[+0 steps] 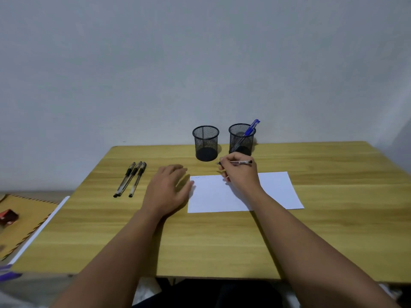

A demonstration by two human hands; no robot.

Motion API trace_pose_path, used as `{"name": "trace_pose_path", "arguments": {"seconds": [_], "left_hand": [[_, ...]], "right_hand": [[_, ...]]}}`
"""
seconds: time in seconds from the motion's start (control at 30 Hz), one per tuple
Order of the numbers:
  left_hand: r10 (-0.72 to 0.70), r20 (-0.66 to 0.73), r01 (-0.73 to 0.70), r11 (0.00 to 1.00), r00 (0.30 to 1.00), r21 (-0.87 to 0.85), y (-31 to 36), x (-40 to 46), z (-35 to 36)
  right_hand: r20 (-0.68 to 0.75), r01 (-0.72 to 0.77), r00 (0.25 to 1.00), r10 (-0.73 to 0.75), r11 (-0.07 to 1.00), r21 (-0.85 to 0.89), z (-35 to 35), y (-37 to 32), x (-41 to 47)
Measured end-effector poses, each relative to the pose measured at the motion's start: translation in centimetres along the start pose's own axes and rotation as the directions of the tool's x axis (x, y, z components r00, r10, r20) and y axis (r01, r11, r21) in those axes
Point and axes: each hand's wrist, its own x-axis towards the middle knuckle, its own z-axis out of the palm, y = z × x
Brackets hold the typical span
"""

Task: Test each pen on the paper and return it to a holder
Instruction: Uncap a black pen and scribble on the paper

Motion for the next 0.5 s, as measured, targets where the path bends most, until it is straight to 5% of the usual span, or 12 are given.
{"name": "trace_pose_path", "arguments": {"seconds": [0.5], "left_hand": [[0.017,0.252,-0.011,1.0,0.968,-0.026,-0.1,-1.1,0.7]], "right_hand": [[0.084,0.083,0.994,-0.067,0.975,-0.207,2.2,2.7,0.8]]}}
